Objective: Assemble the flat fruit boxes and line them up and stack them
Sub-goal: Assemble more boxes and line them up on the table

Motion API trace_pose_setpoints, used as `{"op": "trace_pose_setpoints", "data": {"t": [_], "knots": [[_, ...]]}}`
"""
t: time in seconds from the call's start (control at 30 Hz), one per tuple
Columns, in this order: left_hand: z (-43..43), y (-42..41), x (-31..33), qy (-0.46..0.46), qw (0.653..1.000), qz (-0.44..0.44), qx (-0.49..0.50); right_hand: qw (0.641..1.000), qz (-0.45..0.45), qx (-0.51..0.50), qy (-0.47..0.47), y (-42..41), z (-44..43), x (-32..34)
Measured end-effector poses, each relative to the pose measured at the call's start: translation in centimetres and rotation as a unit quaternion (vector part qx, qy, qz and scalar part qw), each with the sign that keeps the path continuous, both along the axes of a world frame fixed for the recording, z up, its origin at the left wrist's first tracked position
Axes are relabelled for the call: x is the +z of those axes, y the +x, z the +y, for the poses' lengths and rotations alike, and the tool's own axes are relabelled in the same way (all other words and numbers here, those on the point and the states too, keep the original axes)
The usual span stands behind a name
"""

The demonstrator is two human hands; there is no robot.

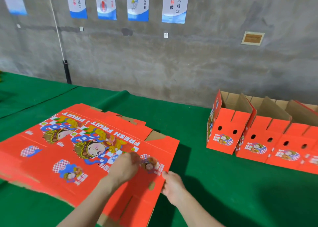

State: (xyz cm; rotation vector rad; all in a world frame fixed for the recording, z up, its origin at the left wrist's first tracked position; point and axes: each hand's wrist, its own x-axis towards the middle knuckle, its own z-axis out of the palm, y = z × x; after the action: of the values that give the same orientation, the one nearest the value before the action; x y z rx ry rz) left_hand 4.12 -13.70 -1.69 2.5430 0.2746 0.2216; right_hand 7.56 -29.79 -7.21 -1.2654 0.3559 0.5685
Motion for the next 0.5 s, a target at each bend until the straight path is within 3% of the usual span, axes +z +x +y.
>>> {"op": "trace_pose_setpoints", "data": {"t": [0.33, 0.5], "knots": [[0.7, -3.2, 1.9, -0.015, 0.998, -0.055, 0.005, 0.983, -0.118, -0.138, -0.009, -2.6, -14.4, 2.6], [-0.8, -3.5, 2.2, -0.024, 0.982, -0.180, 0.051, 0.961, -0.101, -0.256, 0.007, -5.9, -23.5, 2.8]]}}
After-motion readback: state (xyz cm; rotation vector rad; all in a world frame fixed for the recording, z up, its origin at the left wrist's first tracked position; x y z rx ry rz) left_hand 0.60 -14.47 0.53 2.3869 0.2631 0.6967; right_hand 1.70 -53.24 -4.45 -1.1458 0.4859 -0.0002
